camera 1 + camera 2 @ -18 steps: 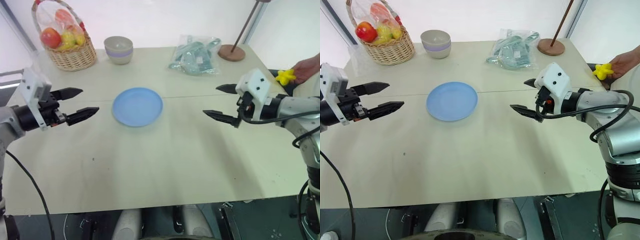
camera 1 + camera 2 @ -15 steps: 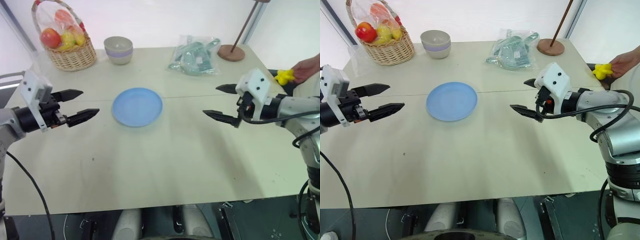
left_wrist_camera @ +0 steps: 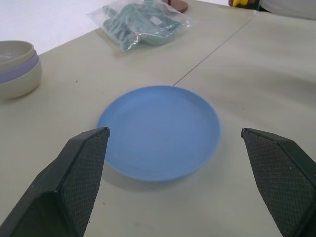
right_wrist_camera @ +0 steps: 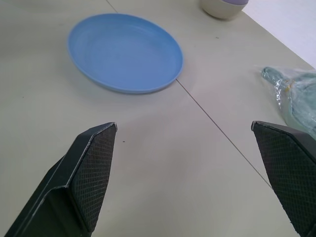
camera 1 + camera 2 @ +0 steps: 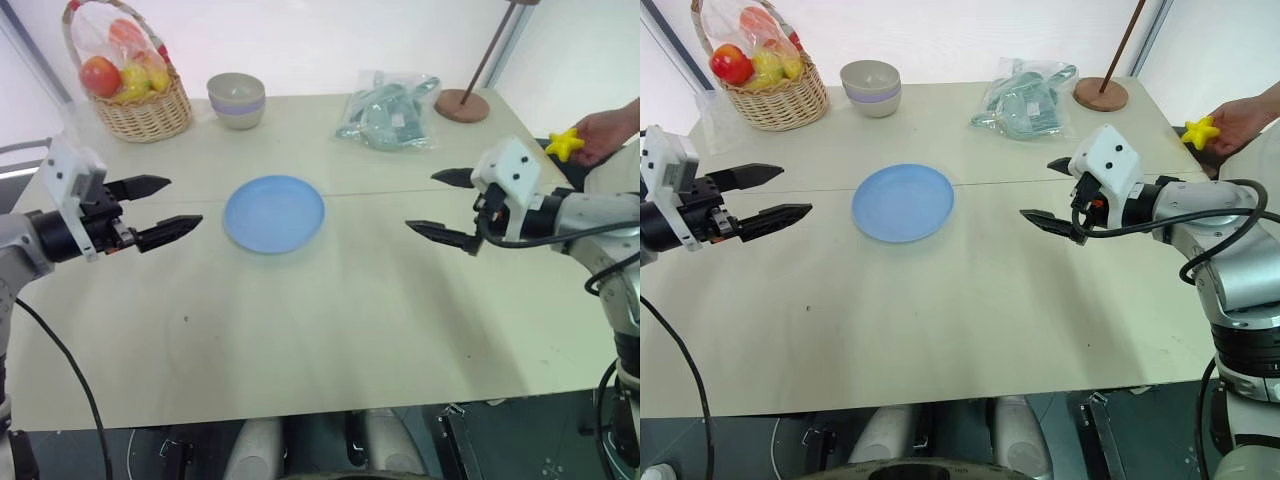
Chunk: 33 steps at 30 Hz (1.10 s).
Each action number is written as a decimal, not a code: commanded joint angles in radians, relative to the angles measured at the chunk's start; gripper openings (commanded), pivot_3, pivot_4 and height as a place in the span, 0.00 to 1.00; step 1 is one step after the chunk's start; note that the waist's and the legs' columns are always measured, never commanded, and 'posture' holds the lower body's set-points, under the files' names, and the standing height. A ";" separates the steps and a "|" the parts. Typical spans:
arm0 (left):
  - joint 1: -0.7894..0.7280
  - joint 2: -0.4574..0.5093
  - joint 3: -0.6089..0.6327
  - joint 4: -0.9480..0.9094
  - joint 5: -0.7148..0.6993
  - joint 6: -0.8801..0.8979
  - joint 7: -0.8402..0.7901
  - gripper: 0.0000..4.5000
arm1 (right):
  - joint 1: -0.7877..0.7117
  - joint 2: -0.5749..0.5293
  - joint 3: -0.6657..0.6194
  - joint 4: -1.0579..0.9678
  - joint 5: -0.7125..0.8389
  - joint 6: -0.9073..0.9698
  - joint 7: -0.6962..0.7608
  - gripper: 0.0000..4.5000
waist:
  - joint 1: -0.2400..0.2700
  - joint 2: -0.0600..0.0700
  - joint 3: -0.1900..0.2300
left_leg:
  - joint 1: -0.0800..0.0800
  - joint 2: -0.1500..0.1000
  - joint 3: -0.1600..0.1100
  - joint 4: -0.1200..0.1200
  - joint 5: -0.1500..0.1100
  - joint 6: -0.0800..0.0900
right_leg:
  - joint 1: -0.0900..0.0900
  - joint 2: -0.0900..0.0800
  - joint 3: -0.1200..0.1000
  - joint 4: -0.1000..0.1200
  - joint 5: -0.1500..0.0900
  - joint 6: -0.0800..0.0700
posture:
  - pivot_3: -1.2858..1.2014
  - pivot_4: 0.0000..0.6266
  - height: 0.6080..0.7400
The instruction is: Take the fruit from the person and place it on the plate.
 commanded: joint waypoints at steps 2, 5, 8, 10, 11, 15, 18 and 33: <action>-0.023 0.016 0.008 -0.018 -0.015 -0.001 0.001 0.99 | -0.008 -0.012 -0.033 -0.035 0.014 0.003 -0.008 1.00 | 0.000 0.000 0.000 | 0.000 0.000 0.000 0.000 0.000 0.000 | 0.000 0.000 0.000 0.000 0.000 0.000 | 0.52 0.24 1.00; -0.026 0.014 0.004 -0.017 -0.012 -0.003 0.002 0.99 | -0.011 -0.010 -0.032 -0.033 0.011 0.003 -0.012 1.00 | 0.000 0.000 0.000 | 0.000 0.000 0.000 0.000 0.000 0.000 | 0.000 0.000 0.000 0.000 0.000 0.000 | 0.52 0.24 1.00; -0.029 0.011 0.001 -0.017 -0.011 -0.004 0.003 0.99 | -0.016 -0.008 -0.030 -0.031 0.010 0.004 -0.016 1.00 | 0.000 0.000 0.000 | 0.000 0.000 0.000 0.000 0.000 0.000 | 0.000 0.000 0.000 0.000 0.000 0.000 | 0.52 0.24 1.00; -0.029 0.009 -0.001 -0.018 -0.011 -0.005 0.005 0.99 | -0.016 -0.007 -0.031 -0.032 0.011 0.004 -0.018 1.00 | 0.000 0.000 0.000 | 0.000 0.000 0.000 0.000 0.000 0.000 | 0.000 0.000 0.000 0.000 0.000 0.000 | 0.52 0.24 1.00; -0.028 0.008 -0.001 -0.019 -0.011 -0.005 0.005 0.99 | -0.015 -0.008 -0.031 -0.034 0.012 0.004 -0.018 1.00 | 0.000 0.000 0.000 | 0.000 0.000 0.000 0.000 0.000 0.000 | 0.000 0.000 0.000 0.000 0.000 0.000 | 0.52 0.24 1.00; -0.029 0.006 -0.006 -0.023 -0.012 -0.006 0.008 0.99 | -0.013 -0.007 -0.034 -0.037 0.012 0.004 -0.025 1.00 | 0.000 0.000 0.000 | 0.000 0.000 0.000 0.000 0.000 0.000 | 0.000 0.000 0.000 0.000 0.000 0.000 | 0.52 0.24 1.00; -0.028 0.006 -0.008 -0.027 -0.016 -0.004 0.009 0.99 | -0.008 -0.005 -0.039 -0.041 0.012 0.008 -0.036 1.00 | 0.000 0.000 0.000 | 0.000 0.000 0.000 0.000 0.000 0.000 | 0.000 0.000 0.000 0.000 0.000 0.000 | 0.52 0.24 1.00; -0.042 0.004 -0.030 -0.026 -0.020 -0.002 0.012 0.99 | -0.005 0.011 -0.052 -0.072 0.034 0.038 -0.094 1.00 | 0.000 0.000 0.000 | 0.000 0.000 0.000 0.000 0.000 0.000 | 0.000 0.000 0.000 -0.001 0.000 -0.001 | 0.52 0.24 1.00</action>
